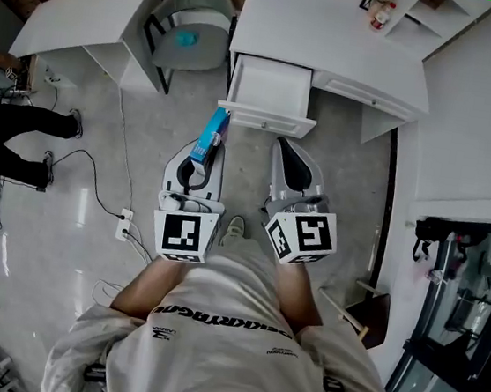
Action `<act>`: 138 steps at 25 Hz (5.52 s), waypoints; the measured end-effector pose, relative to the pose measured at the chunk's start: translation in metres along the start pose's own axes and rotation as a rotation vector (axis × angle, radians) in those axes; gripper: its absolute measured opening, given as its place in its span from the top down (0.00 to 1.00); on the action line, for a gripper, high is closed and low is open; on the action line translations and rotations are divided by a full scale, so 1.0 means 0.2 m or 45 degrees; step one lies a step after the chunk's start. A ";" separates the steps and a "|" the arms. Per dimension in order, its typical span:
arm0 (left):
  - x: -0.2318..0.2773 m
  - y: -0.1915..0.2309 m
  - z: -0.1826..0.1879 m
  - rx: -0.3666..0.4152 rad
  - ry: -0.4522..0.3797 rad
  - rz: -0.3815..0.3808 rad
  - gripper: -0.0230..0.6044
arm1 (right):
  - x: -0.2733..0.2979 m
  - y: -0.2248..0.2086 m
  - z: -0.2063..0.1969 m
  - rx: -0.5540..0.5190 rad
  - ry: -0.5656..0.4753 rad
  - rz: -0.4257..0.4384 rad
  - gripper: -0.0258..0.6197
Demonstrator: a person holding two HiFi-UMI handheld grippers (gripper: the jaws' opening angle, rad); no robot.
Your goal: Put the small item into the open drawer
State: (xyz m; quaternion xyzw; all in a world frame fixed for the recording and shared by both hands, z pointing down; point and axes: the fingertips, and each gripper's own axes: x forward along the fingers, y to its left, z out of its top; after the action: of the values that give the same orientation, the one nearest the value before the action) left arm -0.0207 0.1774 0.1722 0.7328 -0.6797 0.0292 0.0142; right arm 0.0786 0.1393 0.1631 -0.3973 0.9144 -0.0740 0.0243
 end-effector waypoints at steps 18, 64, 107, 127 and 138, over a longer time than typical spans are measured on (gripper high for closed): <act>0.85 0.30 -0.23 -0.038 0.137 -0.206 0.87 | 0.71 -0.38 -0.17 0.015 0.112 -0.206 0.96; 2.07 0.52 -1.37 0.104 0.722 -0.486 0.86 | 1.62 -1.08 -1.02 0.186 0.451 -0.480 0.96; 2.34 0.33 -2.39 0.055 1.199 -0.441 0.86 | 1.54 -1.34 -1.67 0.347 0.651 -0.491 0.96; 2.41 0.27 -2.68 -0.072 1.404 -0.430 0.85 | 1.54 -1.35 -1.78 0.390 0.686 -0.479 0.96; 2.45 0.20 -2.72 -0.206 1.514 -0.424 0.85 | 1.53 -1.38 -1.77 0.371 0.686 -0.466 0.96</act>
State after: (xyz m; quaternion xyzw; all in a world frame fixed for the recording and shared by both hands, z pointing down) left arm -0.0378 -0.2811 0.7440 0.6840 -0.4323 0.3780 0.4499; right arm 0.0327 -0.2285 0.5596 -0.5130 0.7815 -0.3090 -0.1750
